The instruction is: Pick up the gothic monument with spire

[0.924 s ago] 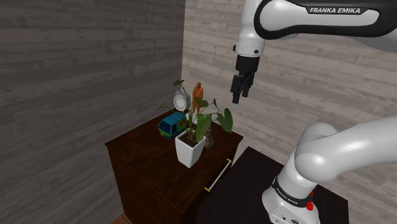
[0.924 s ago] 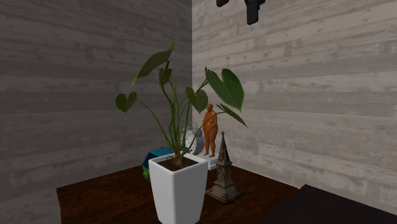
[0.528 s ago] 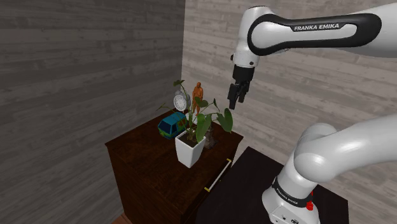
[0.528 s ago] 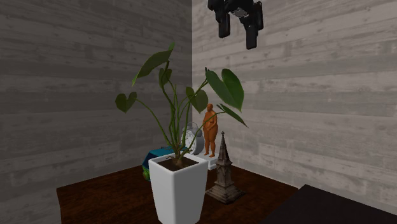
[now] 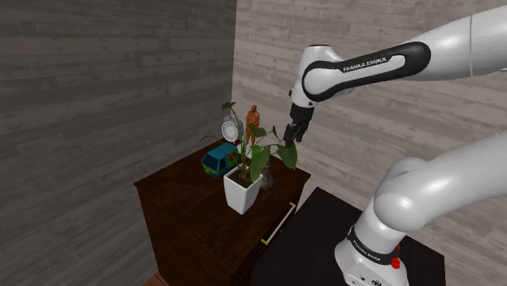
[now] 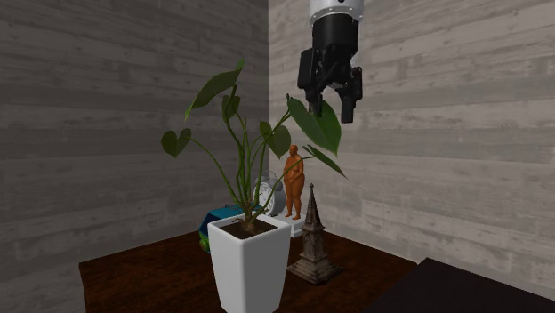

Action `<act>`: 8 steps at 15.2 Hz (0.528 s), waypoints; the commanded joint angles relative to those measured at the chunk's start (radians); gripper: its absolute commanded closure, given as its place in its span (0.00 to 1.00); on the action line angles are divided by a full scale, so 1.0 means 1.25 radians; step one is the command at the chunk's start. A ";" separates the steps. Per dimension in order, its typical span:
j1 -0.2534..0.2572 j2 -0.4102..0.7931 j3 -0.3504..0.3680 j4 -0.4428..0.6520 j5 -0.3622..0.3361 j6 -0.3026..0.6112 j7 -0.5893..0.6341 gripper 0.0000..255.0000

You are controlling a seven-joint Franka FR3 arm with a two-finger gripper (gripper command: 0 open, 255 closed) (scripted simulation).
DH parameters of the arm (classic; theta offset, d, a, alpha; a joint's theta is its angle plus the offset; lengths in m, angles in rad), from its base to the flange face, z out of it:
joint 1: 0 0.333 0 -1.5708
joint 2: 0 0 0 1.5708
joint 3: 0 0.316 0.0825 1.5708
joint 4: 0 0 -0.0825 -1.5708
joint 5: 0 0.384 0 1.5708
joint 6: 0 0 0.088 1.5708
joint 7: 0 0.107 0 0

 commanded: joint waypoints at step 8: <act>-0.010 0.251 -0.086 -0.007 0.011 0.312 -0.109 0.00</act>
